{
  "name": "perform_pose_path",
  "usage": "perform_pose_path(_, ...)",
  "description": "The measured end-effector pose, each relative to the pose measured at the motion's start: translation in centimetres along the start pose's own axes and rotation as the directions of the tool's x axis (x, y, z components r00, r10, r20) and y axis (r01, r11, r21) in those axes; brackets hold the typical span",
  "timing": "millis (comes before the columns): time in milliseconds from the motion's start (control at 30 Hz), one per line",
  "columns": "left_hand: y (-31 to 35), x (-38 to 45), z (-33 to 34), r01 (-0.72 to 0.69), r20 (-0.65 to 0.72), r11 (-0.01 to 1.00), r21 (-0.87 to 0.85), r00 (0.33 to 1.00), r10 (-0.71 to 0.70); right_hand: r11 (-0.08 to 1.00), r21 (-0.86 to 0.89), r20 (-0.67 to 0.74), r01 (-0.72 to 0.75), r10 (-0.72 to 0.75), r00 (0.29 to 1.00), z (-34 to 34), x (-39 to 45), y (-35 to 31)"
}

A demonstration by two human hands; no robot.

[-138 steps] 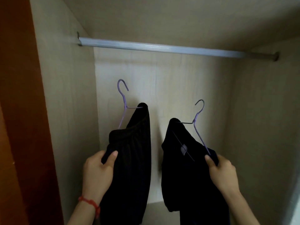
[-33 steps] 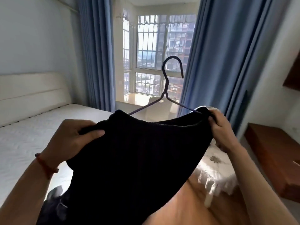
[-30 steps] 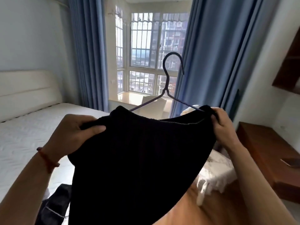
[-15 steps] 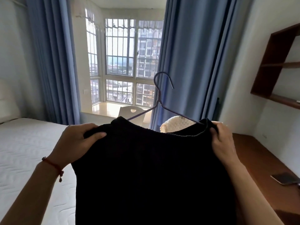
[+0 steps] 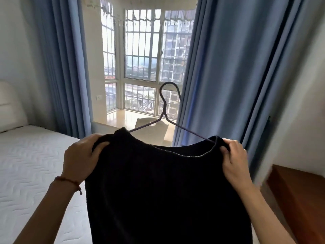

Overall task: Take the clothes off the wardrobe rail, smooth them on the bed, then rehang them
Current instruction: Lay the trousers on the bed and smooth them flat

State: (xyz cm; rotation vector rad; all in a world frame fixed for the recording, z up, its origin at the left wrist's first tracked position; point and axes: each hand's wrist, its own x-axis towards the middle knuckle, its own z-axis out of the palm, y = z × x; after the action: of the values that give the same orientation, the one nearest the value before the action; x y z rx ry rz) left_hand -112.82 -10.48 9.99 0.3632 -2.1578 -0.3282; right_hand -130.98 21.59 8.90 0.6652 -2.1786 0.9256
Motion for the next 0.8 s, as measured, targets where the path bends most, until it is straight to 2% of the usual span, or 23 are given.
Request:
perform_pose_path(167, -2.8, 2.0, 6.3, 0.164, -0.051, 0.986, 0.020, 0.985, -0.163, 0.992, 0.116, 0.081, 0.044, -0.053, 0.995, 8.4, 5.7, 3.0)
perform_pose_path(333, -3.6, 3.8, 8.8, 0.284, -0.117, 0.956, 0.078, 0.955, -0.274, 0.956, 0.289, 0.203, 0.053, -0.115, 0.972, 15.8, 12.2, 5.2)
perform_pose_path(567, -5.9, 6.7, 10.5, 0.365, -0.225, 0.927, 0.085, 0.914, -0.339, 0.894, 0.433, 0.303, 0.113, -0.262, 0.916, 24.4, 18.7, 4.8)
perform_pose_path(800, -12.7, 10.7, 15.9, 0.430, -0.262, 0.903, 0.019, 0.873, -0.410, 0.871, 0.448, 0.309, 0.202, -0.363, 0.879, 35.6, 23.6, 2.8)
